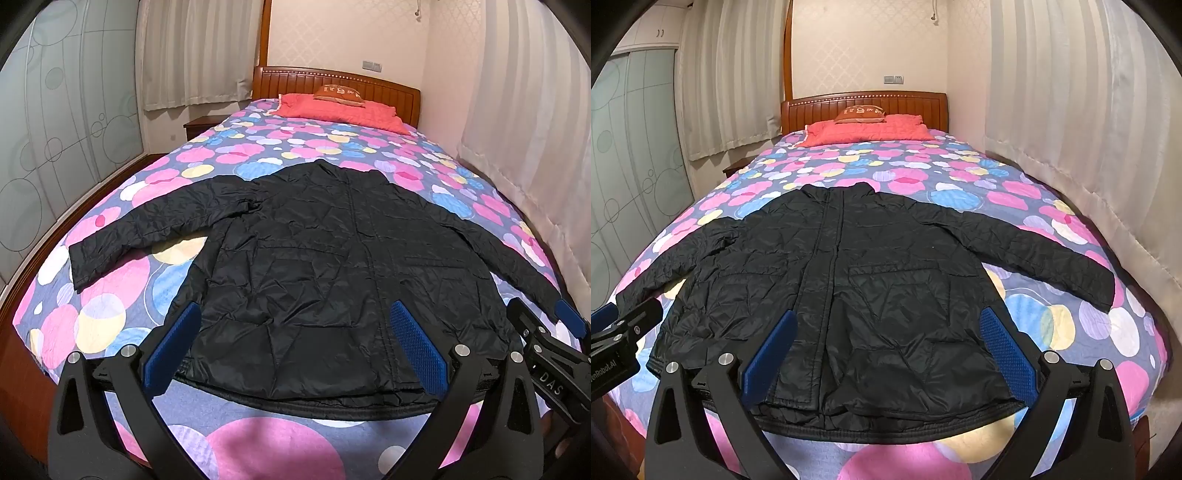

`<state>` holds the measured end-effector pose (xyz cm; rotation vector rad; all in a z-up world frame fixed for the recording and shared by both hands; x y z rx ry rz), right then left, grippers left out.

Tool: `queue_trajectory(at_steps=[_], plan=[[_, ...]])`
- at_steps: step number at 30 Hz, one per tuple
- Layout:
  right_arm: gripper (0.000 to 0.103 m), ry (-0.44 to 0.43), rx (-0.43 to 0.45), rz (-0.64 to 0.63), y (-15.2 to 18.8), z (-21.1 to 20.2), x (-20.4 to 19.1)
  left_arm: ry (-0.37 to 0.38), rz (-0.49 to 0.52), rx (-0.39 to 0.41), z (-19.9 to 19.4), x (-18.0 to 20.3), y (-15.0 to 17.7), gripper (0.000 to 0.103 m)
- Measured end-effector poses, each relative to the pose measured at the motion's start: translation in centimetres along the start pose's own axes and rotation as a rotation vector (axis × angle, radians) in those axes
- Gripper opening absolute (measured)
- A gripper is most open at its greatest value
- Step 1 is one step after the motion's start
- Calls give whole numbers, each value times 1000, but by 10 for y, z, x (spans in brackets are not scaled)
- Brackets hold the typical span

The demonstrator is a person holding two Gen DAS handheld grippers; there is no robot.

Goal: Fold large clothes

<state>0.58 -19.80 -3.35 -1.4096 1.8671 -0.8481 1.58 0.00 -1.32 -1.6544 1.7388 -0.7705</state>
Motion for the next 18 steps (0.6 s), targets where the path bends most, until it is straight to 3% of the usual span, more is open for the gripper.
queue_trajectory(at_steps=[18], plan=[[98,-1,2,-1,0,1,0,-1,-1,-1,0,0,0,101]])
Point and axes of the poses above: each gripper's, at about its wrist camera, not at the fingertips, and z roughly the way its jaws point, x to its right, y to its underside, the point moved 2 cm from there along z, roughly the way its jaws point, and after that the axes turned 7 degrees about z, right-handed, at the moved point
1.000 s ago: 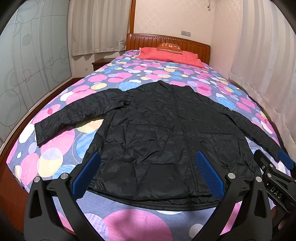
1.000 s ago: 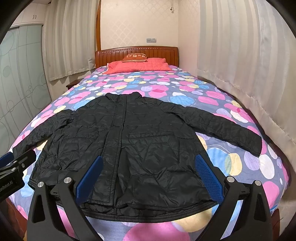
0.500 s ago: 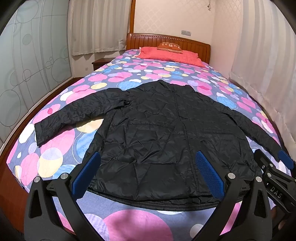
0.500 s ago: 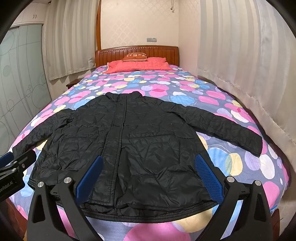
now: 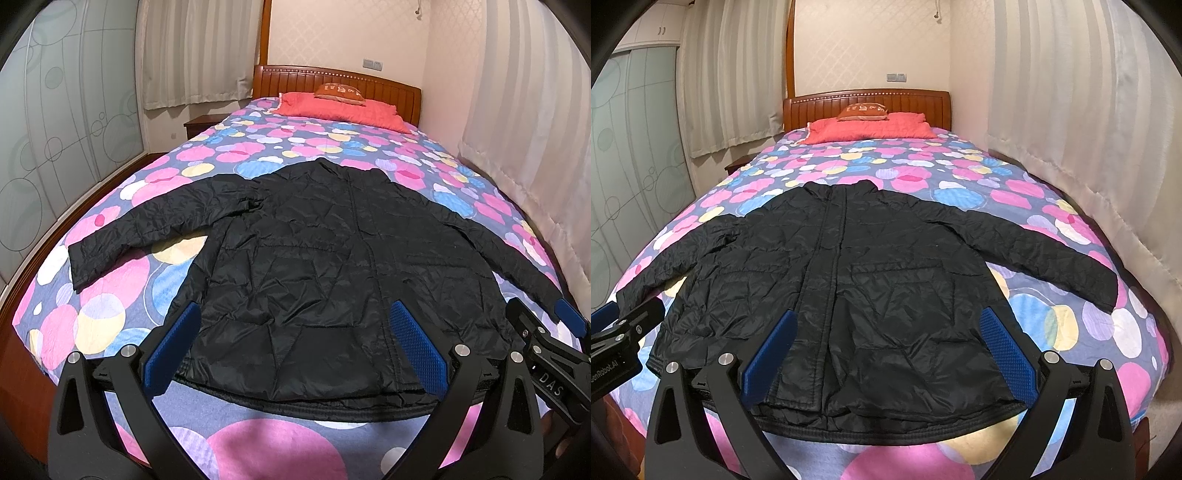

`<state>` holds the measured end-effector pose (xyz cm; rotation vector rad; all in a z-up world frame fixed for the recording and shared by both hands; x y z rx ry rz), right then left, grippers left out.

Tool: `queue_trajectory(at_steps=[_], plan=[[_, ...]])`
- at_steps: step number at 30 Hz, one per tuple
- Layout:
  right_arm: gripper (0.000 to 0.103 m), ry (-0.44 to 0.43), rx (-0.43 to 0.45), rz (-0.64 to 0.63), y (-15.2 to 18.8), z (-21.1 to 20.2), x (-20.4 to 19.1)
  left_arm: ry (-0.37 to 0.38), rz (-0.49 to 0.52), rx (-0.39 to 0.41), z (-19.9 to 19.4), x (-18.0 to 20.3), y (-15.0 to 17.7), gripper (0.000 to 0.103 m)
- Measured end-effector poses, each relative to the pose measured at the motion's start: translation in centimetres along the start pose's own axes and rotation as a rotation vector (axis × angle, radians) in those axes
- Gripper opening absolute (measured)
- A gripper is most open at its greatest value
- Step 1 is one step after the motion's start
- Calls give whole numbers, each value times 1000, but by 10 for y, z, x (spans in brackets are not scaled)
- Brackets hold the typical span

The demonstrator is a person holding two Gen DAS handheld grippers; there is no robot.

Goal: Fold large clothes

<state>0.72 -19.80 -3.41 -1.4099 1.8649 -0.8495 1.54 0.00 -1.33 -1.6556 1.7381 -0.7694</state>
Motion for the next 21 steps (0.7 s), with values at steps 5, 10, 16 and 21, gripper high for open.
queue_trajectory(at_steps=[5,10,16,21], plan=[[98,-1,-1,2,-1,1,2,1,-8,8,4,-4,1,101],[98,-4,-7,15,-4,7,4,1,-12,-6,15,-9,-1,101],[98,-5,-44,42,0,35,11,-3,-47,-31,41,-22,-6,101],[98,-14,-61,102,-7,61,35,-53,-69,-70,77,-43,-11,99]])
Point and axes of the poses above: each gripper's, at about its wrist camera, not at the fingertips, and z roughly the way its jaws point, x to its right, y to its underside, the point moved 2 cm from there along z, roughly the way its jaws point, and after that the axes turned 7 degrees about z, right-handed, at the moved point
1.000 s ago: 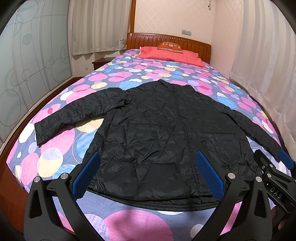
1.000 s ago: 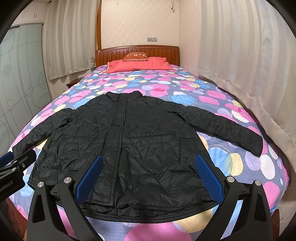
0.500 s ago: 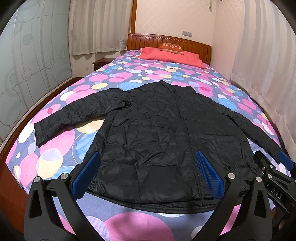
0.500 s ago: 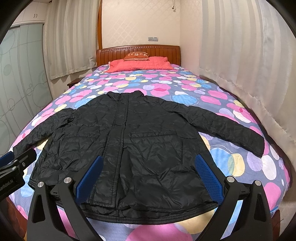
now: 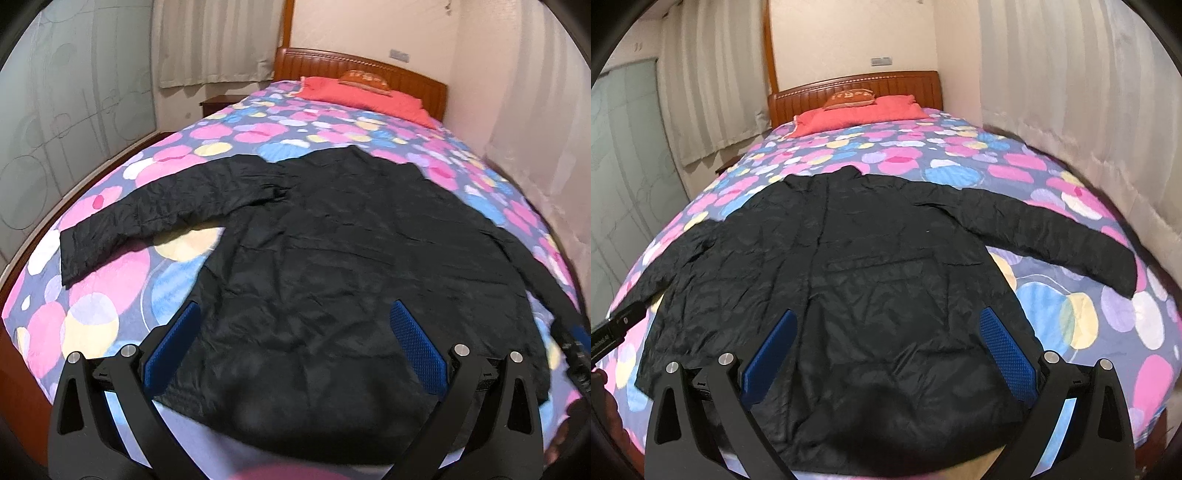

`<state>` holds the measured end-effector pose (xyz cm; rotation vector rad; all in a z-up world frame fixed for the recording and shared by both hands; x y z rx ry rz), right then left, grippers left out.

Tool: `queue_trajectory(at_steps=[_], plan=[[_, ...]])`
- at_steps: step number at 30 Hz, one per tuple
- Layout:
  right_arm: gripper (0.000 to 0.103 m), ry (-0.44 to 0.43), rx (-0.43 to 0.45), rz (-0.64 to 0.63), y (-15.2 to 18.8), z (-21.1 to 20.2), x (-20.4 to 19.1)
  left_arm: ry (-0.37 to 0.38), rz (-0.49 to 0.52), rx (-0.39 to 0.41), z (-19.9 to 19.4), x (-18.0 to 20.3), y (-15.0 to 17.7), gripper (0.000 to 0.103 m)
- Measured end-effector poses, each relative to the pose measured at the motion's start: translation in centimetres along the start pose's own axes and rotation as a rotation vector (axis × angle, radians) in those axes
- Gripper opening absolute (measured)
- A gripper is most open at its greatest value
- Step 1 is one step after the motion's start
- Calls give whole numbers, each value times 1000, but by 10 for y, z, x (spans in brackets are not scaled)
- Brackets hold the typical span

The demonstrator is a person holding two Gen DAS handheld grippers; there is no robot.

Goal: Fold large clothes
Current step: 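Grasp the jacket sleeve cuff with the right tool and fold it across the body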

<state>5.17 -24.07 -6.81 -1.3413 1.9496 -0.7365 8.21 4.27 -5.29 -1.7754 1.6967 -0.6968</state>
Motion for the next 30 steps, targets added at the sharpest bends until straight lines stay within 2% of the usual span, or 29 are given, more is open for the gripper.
queue_trajectory(at_steps=[1,2,3,4,7,9,10,12,17,19,23,30], plan=[[97,-2,0,11,-3,6,5,-10,1,-6,6,-3,-2,86],[92,2,-2,18,-6,11,9,-22,1,-21,14,-6,-4,63],[60,5,-8,22,-10,15,14,-27,-5,-37,22,-9,-6,58],[41,17,-33,33,-12,24,20,-18,-26,-58,31,-13,-9,57],[41,-5,-95,120,-19,48,45,-32,-51,-74,49,-20,-16,59],[44,7,-101,148,-24,56,58,-31,-38,-86,60,-21,-21,79],[52,19,-96,174,-27,59,68,-33,-30,-99,67,-21,-24,89],[65,31,-75,239,-33,61,90,-42,-44,-119,79,-27,-27,89],[65,106,-24,435,-50,70,170,-93,-150,-144,97,-46,-33,89],[65,146,-10,503,-52,74,200,-139,-184,-156,104,-54,-33,89],[65,186,1,634,-50,86,250,-196,-207,-174,113,-63,-32,89],[65,156,30,843,-40,105,294,-247,-244,-194,125,-71,-29,89]])
Point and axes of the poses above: each gripper's, at about its wrist camera, not at the fingertips, and z roughly the way its jaws point, x to its right, y to its underside, the point moved 2 cm from there along z, roughly the way its jaws point, and after that the axes turned 7 degrees about z, right-handed, at the moved point
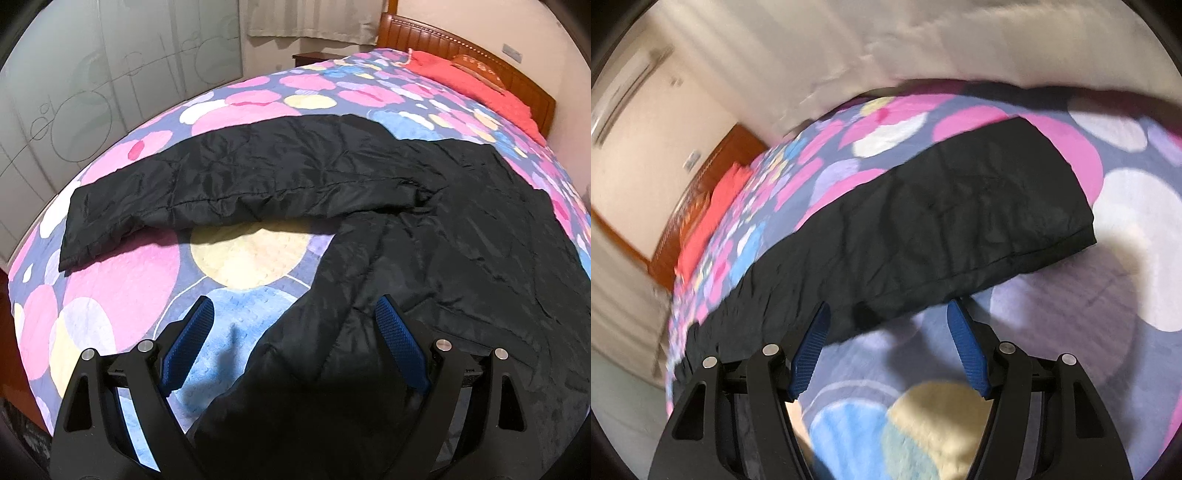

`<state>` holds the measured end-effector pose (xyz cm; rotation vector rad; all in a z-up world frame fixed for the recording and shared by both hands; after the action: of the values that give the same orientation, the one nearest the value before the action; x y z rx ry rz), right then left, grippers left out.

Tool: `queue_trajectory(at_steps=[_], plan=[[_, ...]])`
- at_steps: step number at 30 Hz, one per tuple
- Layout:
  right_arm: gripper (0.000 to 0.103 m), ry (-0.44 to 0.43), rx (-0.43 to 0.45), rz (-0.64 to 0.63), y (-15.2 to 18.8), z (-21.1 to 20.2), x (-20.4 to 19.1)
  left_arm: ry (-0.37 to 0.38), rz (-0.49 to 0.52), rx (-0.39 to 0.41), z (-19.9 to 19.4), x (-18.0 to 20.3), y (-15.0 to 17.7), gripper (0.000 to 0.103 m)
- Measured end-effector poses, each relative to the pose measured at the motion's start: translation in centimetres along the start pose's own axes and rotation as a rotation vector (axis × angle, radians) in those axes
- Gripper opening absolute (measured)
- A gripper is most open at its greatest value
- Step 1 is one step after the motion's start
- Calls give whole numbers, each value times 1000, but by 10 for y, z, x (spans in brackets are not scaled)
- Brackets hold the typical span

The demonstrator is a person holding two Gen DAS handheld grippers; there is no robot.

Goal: Fold large clothes
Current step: 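Grasp the jacket sleeve cuff with the right tool and fold it across the body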

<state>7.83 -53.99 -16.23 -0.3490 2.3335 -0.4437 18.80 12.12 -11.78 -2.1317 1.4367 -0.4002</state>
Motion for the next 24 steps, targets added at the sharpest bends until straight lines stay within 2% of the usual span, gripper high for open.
queue_trajectory(at_steps=[2,4,9,11,12,13,16,18,21,24], plan=[[66,-30,9,56,-4,5,9,8,-6,-13,6,0,2,89],[74,-86,48,101,-10,3,14,11,-9,-30,13,-1,6,89],[74,-101,108,106,-16,5,12,24,-25,-52,25,-2,15,94],[51,-52,135,94,-20,7,11,38,-40,-66,30,-5,19,98],[36,-34,133,92,-21,9,12,52,-55,-72,32,-7,21,98],[26,-37,115,101,-24,13,15,60,-65,-74,33,-9,22,99],[16,-39,122,86,-32,10,12,65,-67,-75,34,-9,22,100],[15,-39,155,29,-34,2,-3,65,-64,-74,36,-8,22,101],[15,-66,202,-94,-33,-15,-41,64,-61,-74,38,-7,23,101],[15,-109,228,-257,-18,-28,-93,58,-53,-70,38,-7,24,101]])
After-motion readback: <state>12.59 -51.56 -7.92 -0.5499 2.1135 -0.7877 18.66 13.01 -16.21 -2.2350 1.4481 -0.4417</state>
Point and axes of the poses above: each gripper's, at about its wrist camera, not at the fingertips, and z roughly the way its jaws point, x to its right, y to its underside, the point moved 2 cm from there along z, roughly the way its jaws point, and after that the axes turned 7 degrees about z, right-handed, at the moved point
